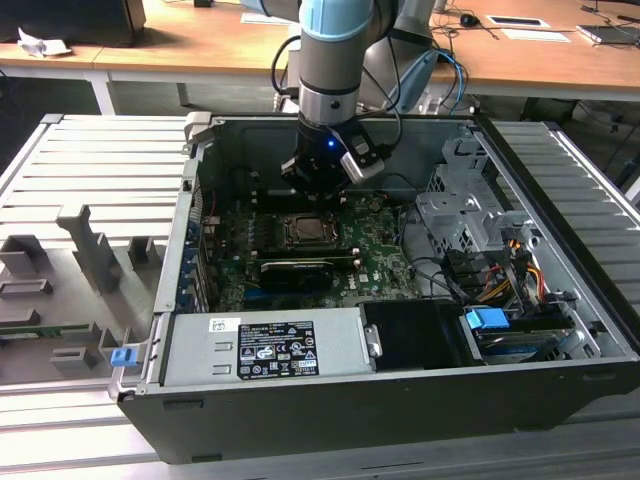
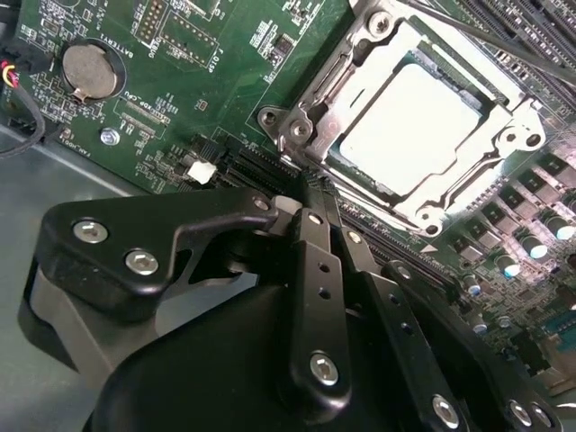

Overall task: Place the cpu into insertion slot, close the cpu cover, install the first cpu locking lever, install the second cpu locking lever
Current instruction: 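Install the first cpu locking lever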

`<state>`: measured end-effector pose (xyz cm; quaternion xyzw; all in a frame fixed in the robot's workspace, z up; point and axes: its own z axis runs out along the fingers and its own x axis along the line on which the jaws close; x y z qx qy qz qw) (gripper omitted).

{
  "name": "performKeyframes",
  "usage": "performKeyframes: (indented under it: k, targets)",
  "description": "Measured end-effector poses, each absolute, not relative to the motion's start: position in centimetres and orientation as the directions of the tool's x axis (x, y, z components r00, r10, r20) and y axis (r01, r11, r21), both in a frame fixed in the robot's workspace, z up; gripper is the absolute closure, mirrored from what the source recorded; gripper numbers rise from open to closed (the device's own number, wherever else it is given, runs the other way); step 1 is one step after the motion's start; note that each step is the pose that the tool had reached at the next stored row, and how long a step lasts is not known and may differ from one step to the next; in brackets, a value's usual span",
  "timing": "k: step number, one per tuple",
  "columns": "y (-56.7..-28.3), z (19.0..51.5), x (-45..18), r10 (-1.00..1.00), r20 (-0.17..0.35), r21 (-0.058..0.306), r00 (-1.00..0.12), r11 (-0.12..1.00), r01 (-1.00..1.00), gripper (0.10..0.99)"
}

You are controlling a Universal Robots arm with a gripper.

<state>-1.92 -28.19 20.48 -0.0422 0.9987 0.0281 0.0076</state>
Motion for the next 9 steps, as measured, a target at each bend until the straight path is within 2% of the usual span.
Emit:
performKeyframes:
  k: [9]
  targets:
    - [-28.44,20.12,-1.92,-0.083,-0.017,0.054,-0.996,0.995,-0.084,0.98]
